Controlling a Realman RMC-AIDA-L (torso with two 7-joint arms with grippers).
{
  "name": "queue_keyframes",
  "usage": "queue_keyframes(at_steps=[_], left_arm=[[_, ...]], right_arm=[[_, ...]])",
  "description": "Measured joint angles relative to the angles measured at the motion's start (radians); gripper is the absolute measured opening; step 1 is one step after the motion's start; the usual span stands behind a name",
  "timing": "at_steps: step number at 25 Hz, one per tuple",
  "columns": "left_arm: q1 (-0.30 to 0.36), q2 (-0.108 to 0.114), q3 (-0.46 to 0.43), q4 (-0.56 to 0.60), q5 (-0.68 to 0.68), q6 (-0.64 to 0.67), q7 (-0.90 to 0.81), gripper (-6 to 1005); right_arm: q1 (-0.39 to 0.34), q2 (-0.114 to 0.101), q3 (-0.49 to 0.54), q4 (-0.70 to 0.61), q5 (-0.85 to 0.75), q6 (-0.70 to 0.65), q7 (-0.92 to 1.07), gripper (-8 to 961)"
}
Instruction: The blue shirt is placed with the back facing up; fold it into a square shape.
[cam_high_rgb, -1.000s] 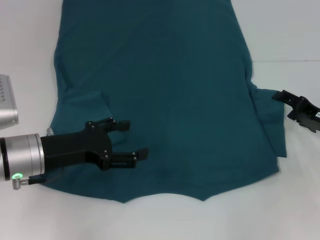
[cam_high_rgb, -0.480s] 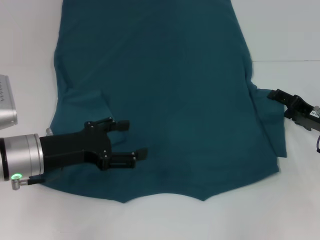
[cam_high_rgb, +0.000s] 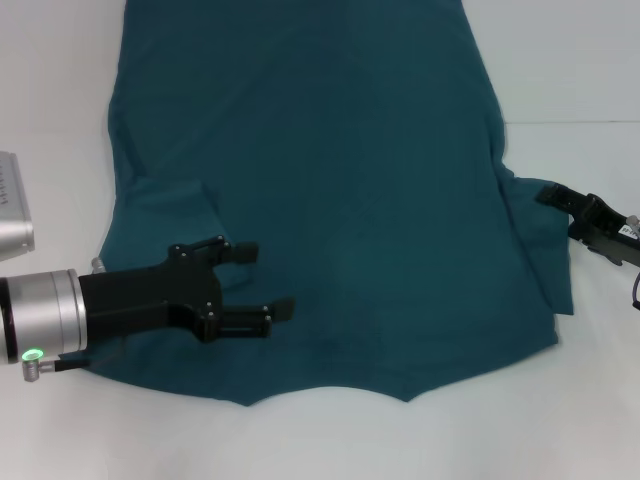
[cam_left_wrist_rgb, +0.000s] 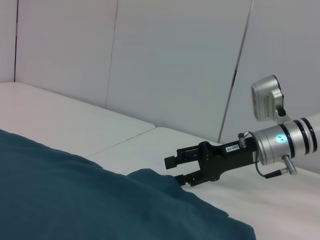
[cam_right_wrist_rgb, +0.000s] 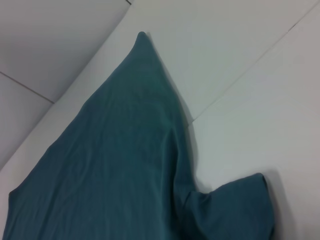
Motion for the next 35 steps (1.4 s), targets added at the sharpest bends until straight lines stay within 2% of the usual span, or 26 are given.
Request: queue_keyframes(at_steps=[8,11,17,22,35], left_arm=[[0.002,0.000,-0.002,0.002,0.000,0.001,-0.001,949],[0.002,0.000,-0.002,0.003,0.000,0.001,-0.001,950],[0.002,0.000,-0.001,0.003,-0.001,0.001,0.000,950],[0.002,0.000,-0.002,0.003,-0.001,0.001,0.000,949],[0.002,0.000,-0.004,0.003,-0.011,0.001,0.000,950]], right_arm=[[0.003,0.000,-0.005,0.000,0.000,-0.024,-0.003,812],[0.003,0.000,-0.006,0.000,0.001,-0.024,-0.003,570],[0.002,-0.001,-0.006,-0.002,0.000,-0.022,-0.003,352],[0.002,-0.002,-0.006,-0.001,0.000,-0.018,-0.003,116],[-0.015,0.000,0.015,0.000,0.029,-0.019,-0.047,0]])
